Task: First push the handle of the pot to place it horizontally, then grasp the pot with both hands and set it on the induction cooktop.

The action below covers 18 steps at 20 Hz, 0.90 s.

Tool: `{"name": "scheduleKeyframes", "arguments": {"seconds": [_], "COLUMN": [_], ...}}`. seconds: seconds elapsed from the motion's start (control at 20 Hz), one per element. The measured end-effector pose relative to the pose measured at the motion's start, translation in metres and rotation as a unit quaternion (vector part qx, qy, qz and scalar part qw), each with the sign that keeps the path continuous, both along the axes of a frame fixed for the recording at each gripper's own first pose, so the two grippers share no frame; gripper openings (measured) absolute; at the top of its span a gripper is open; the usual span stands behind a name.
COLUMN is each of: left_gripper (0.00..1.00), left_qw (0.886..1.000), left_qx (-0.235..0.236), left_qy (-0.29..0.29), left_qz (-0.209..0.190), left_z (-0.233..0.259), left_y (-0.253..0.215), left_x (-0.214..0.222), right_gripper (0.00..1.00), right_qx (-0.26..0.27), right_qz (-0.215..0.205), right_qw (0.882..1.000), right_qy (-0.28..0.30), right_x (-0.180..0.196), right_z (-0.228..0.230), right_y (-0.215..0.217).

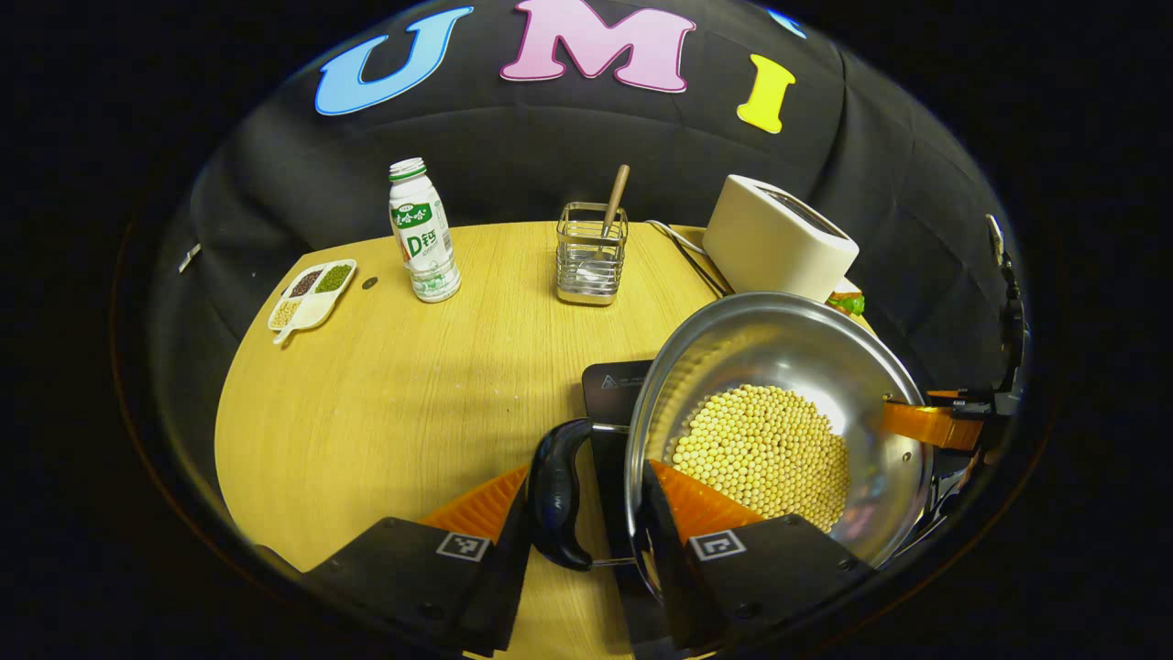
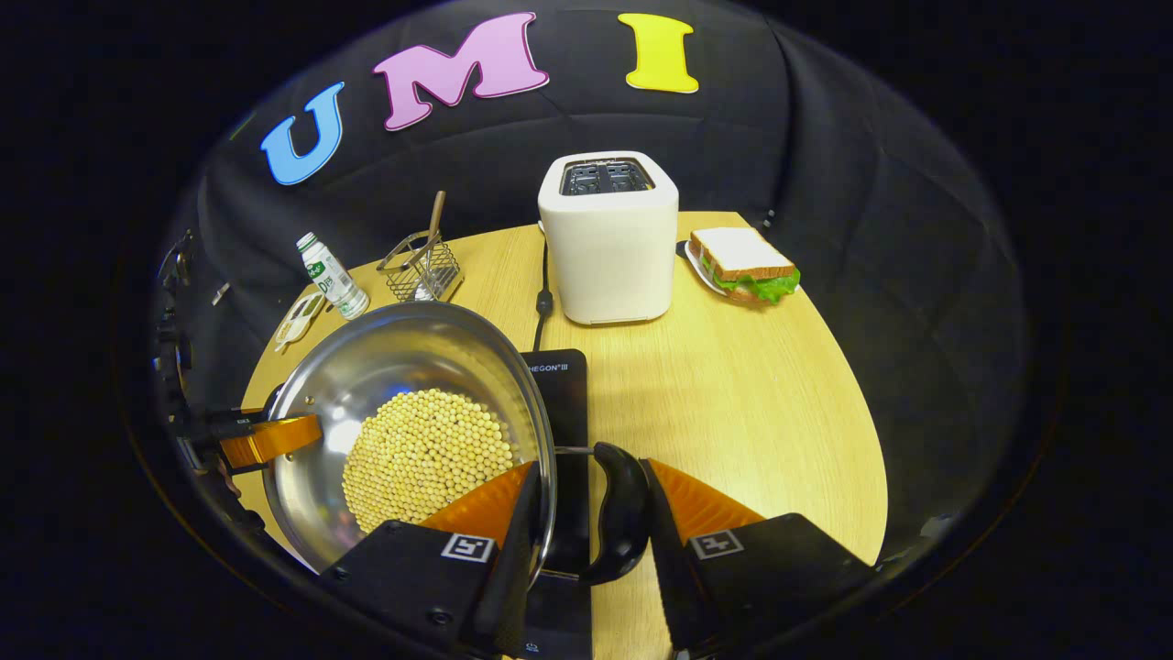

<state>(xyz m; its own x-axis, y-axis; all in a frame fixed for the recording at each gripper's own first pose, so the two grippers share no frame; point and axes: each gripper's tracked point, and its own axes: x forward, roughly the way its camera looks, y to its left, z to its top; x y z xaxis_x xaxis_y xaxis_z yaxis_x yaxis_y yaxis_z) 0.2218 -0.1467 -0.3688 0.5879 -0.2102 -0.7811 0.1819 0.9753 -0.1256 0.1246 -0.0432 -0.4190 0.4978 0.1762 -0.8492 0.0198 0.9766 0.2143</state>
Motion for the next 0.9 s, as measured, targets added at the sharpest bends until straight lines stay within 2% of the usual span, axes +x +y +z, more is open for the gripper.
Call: {"name": "scheduleKeyframes", "arguments": {"seconds": [0.05,0.15,0.2,0.3,0.6,0.9], "left_gripper": [0.72,0.98,0.95,0.96,0.95,0.95], "left_qw": [1.000,1.000,1.000,0.999,0.996,0.983], "left_qx": [0.010,0.008,0.010,0.014,0.008,-0.003], "left_qy": [-0.012,-0.019,-0.019,-0.025,-0.091,-0.183], "left_qz": [-0.004,-0.017,-0.020,-0.018,-0.012,-0.009], "left_z": [0.005,0.014,0.015,0.023,0.081,0.159], "left_y": [0.003,-0.002,0.000,0.006,0.021,0.039], "left_x": [0.002,-0.003,-0.008,-0.013,-0.032,-0.051], "right_gripper": [0.75,1.00,0.99,0.99,0.99,0.98], "right_qx": [-0.005,-0.008,-0.008,0.000,0.000,-0.001], "right_qz": [-0.001,-0.007,-0.014,-0.030,-0.052,-0.060], "right_qw": [1.000,1.000,1.000,0.999,0.993,0.982], "right_qy": [-0.003,-0.009,-0.014,-0.031,-0.107,-0.180], "right_x": [-0.001,-0.002,-0.001,0.000,-0.001,-0.014], "right_z": [0.002,0.007,0.010,0.027,0.103,0.185], "right_y": [-0.002,-0.005,-0.007,-0.009,-0.011,-0.003]}}
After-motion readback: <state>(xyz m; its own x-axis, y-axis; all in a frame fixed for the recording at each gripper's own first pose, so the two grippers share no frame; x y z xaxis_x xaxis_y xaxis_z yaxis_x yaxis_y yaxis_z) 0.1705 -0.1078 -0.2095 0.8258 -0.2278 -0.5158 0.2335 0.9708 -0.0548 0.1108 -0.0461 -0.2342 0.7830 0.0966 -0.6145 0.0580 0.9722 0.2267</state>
